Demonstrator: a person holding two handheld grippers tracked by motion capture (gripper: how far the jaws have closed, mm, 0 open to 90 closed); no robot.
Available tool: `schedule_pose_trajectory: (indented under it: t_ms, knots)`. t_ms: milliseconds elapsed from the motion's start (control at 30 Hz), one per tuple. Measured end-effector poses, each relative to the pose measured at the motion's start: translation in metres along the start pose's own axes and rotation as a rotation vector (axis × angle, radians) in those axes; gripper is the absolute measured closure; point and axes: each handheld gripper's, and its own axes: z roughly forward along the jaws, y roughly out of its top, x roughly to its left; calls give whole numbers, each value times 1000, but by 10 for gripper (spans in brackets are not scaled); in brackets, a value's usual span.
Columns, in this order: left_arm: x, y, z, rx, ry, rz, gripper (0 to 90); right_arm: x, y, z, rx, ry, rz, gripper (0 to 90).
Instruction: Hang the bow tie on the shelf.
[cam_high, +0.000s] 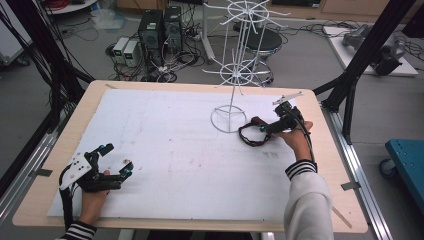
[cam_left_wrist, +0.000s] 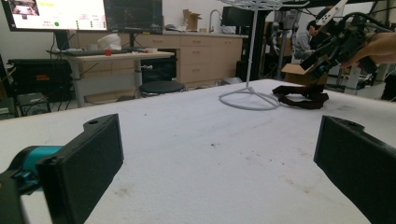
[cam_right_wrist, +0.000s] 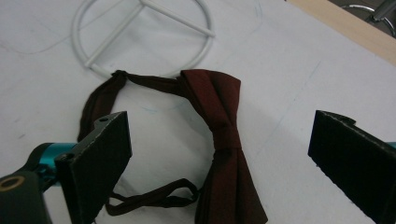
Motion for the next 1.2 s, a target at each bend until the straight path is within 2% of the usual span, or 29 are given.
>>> schedule_pose_trajectory:
  t_ms: [233, 300, 367, 600, 733, 833, 900, 1067, 1100, 1200]
  knots:
    - [0, 0, 0, -1, -1, 2, 18, -4, -3, 12, 38, -6, -5, 94]
    - [0, 0, 0, 0, -1, 4, 18, -5, -4, 15, 57, -7, -14, 146]
    - [0, 0, 0, -2, -1, 3, 18, -6, -4, 16, 69, -8, -12, 159]
    - [0, 0, 0, -1, -1, 5, 18, -4, -5, 25, 94, 9, -24, 209]
    - [0, 0, 0, -1, -2, 3, 18, -6, -6, 29, 120, 18, -41, 302]
    - [0, 0, 0, -1, -2, 3, 18, -7, -6, 29, 128, 23, -44, 332]
    - [0, 0, 0, 0, -1, 4, 18, -7, -6, 29, 133, 33, -52, 416]
    - [0, 0, 0, -2, -1, 2, 18, -6, -6, 31, 154, 9, -60, 524]
    - [0, 0, 0, -1, -1, 4, 18, -6, -6, 31, 154, 9, -60, 524]
    - [0, 0, 0, 0, 0, 2, 18, -5, -5, 32, 165, 8, -80, 646]
